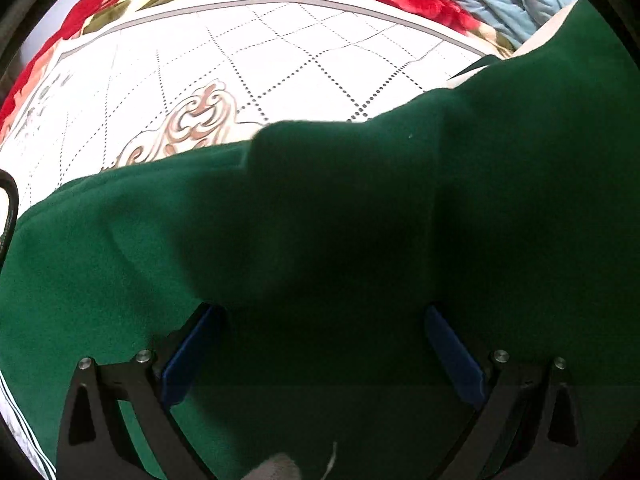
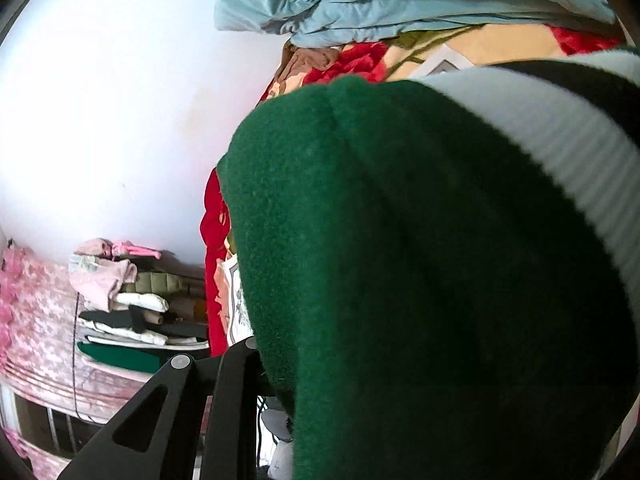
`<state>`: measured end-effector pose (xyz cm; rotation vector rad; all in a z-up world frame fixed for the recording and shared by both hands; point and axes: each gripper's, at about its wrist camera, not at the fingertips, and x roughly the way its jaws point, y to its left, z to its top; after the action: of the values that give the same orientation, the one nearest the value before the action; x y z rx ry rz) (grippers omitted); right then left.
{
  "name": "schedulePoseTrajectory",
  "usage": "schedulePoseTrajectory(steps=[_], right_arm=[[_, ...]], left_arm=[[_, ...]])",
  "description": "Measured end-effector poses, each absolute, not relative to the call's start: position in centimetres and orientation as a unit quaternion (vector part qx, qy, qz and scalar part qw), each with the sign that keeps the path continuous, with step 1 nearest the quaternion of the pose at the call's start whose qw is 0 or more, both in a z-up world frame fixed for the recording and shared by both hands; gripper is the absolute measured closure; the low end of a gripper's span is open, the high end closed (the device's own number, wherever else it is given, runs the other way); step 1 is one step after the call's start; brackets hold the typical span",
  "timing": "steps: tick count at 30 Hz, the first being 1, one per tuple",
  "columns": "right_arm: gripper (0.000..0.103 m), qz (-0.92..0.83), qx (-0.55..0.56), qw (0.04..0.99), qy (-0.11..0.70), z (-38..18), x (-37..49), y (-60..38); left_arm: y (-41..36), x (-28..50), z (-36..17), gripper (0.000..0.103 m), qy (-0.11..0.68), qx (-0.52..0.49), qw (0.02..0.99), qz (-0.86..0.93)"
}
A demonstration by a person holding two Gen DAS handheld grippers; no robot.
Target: Fold large clothes
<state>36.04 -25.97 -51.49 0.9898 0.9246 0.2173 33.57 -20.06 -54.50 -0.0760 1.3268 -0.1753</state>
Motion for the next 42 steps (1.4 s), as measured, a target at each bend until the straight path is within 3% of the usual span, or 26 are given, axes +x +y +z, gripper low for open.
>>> schedulePoseTrajectory(steps=[4, 11, 17, 24, 25, 27, 28, 29, 33, 39, 40, 41, 42], right_arm=[[0.082, 0.043, 0.431, 0.788, 0.437, -53.6, 34.7, -30.5], [0.082, -0.088, 0.519, 0.689, 0.498, -67.3, 32.0, -37.1], [0.082, -0.078, 0.544, 0.664, 0.507, -70.1, 32.1, -33.3], [0.082, 0.012, 0.543, 0.609, 0.579, -72.3, 31.5, -25.8], [0.079, 0.024, 0.537, 0.603, 0.59, -72.8, 31.0, -24.9], [0.064, 0.036, 0.513, 0.597, 0.616, -73.3, 31.3, -24.0], [0.045, 0.034, 0.494, 0.599, 0.629, -73.3, 31.2, -24.2], [0.04, 0.029, 0.479, 0.603, 0.637, -73.3, 30.9, -24.4], [0.034, 0.021, 0.444, 0.611, 0.655, -71.5, 31.0, -26.8], [0.034, 0.022, 0.367, 0.647, 0.668, -65.2, 29.9, -30.0], [0.034, 0.028, 0.361, 0.652, 0.666, -64.2, 30.2, -29.4], [0.034, 0.035, 0.357, 0.657, 0.664, -62.8, 30.8, -29.4], [0.034, 0.042, 0.351, 0.661, 0.662, -62.2, 31.1, -28.7]], left_arm=[[-15.8, 30.8, -52.6, 0.0, 0.614, -0.069, 0.785, -0.041], [-2.0, 17.5, -50.5, 0.0, 0.6, -0.255, 0.748, 0.126], [4.0, 10.0, -52.5, 0.0, 0.598, -0.373, 0.684, 0.187], [7.1, 10.1, -53.5, 0.0, 0.525, -0.448, 0.702, 0.176], [7.7, 10.0, -53.6, 0.0, 0.516, -0.455, 0.703, 0.179], [9.1, 9.3, -54.1, 0.0, 0.497, -0.481, 0.698, 0.182], [9.7, 9.2, -54.3, 0.0, 0.489, -0.492, 0.697, 0.183], [9.9, 9.2, -54.8, 0.0, 0.481, -0.499, 0.696, 0.184], [9.7, 9.3, -55.2, 0.0, 0.457, -0.52, 0.698, 0.184], [10.8, 8.5, -55.1, 0.001, 0.401, -0.549, 0.704, 0.205], [11.3, 9.5, -55.0, 0.004, 0.393, -0.551, 0.704, 0.213], [11.6, 9.6, -54.9, 0.016, 0.383, -0.551, 0.707, 0.222], [12.7, 9.9, -54.8, 0.043, 0.375, -0.546, 0.711, 0.235]])
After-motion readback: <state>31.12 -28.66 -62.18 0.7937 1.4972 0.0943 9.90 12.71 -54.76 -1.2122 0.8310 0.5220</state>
